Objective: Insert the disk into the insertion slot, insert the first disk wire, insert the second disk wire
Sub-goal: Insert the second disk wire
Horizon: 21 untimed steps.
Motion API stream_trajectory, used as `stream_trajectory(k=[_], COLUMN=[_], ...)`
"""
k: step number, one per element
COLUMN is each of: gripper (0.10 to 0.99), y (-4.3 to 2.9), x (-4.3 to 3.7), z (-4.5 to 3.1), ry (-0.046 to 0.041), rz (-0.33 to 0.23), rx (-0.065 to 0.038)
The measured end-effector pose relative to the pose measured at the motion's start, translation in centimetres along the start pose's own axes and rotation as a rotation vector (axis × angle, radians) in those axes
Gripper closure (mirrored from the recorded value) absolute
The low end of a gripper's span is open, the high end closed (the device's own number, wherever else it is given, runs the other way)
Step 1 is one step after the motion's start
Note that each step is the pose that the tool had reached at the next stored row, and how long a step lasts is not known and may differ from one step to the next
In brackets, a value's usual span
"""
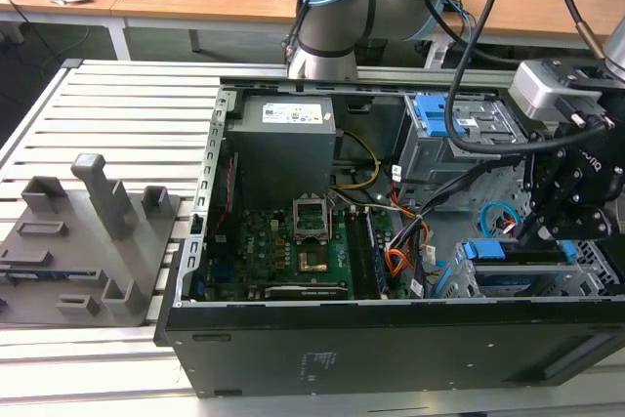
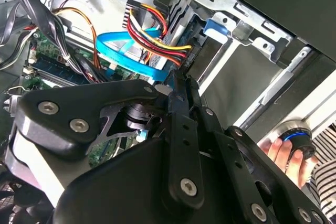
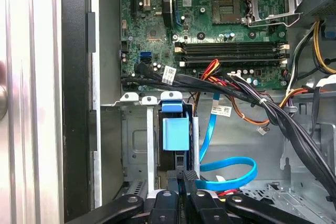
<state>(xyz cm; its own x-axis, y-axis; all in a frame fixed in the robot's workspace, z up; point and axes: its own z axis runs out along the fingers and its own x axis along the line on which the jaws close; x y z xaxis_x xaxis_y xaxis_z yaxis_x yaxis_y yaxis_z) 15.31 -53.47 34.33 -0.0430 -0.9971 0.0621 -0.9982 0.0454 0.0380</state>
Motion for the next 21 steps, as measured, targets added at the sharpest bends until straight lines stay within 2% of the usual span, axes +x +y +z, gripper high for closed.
stream_trajectory(k=[8, 9, 10, 15, 17, 21], gripper=[0.929, 0.855, 0.855, 0.867, 0.980, 0.980], y=[-0.03, -0.03, -0.03, 0.11, 0.16, 0.24], x=[-0.02, -0.02, -0.01, -0.13, -0.21, -0.21], z=[0.28, 0.28, 0.12, -2.88, -4.08, -4.13], ry=[-0.0005, -0.0005, -0.0017, -0.0006, -0.0004, -0.0006], rz=[0.000, 0.000, 0.000, 0.000, 0.000, 0.000], rx=[0.000, 0.000, 0.000, 0.000, 0.000, 0.000])
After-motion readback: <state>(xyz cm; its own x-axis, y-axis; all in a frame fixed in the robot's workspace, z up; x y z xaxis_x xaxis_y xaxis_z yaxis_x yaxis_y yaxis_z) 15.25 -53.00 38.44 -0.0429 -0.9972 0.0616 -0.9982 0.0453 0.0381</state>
